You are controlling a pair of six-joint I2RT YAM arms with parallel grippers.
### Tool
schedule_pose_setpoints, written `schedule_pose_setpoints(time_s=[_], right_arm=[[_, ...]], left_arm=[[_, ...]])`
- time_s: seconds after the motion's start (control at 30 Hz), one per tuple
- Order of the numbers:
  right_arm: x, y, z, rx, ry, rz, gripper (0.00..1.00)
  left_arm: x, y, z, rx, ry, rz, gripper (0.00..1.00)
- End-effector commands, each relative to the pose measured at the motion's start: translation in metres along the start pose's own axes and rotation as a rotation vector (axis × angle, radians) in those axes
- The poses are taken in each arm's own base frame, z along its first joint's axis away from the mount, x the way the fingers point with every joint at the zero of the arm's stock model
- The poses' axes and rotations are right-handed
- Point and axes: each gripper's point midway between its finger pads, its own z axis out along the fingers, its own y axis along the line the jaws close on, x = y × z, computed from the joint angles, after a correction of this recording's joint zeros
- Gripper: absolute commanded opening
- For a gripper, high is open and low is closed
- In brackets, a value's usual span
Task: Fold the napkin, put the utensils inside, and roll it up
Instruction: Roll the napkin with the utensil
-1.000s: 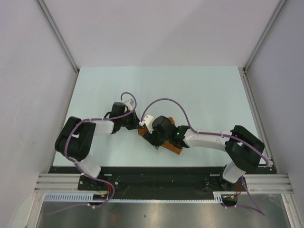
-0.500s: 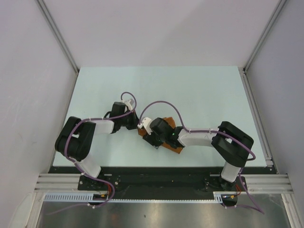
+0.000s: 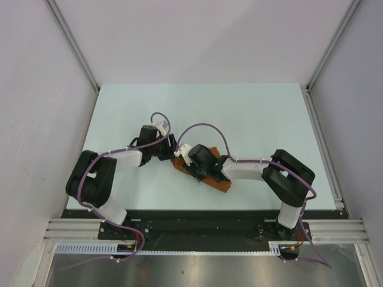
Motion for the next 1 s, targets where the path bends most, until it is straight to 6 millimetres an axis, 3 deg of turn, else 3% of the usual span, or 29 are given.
schedule_pose_setpoints(time_s=[0.0, 0.1, 0.23, 0.47, 0.63, 0.8, 0.97], right_arm=[[0.046, 0.015, -0.001, -0.102, 0.168, 0.059, 0.34], [0.049, 0.034, -0.007, -0.238, 0.173, 0.139, 0.26], [0.04, 0.055, -0.018, -0.4, 0.14, 0.243, 0.21], [0.015, 0.087, -0.036, -0.676, 0.106, 0.363, 0.18], [0.007, 0.083, -0.036, -0.768, 0.108, 0.444, 0.18], [0.012, 0.068, -0.025, -0.808, 0.133, 0.52, 0.17], [0.012, 0.058, -0.019, -0.848, 0.147, 0.568, 0.17]], left_arm=[[-0.045, -0.013, -0.023, -0.023, -0.14, 0.036, 0.74], [-0.054, -0.005, -0.039, -0.064, -0.201, 0.025, 0.8], [-0.051, 0.008, -0.055, -0.107, -0.263, 0.007, 0.82], [-0.032, 0.001, -0.07, -0.038, -0.296, 0.065, 0.83], [-0.006, -0.003, -0.066, 0.025, -0.224, 0.056, 0.83], [0.019, 0.005, -0.057, 0.023, -0.143, 0.038, 0.83], [0.039, -0.001, -0.043, 0.055, -0.053, 0.048, 0.82]])
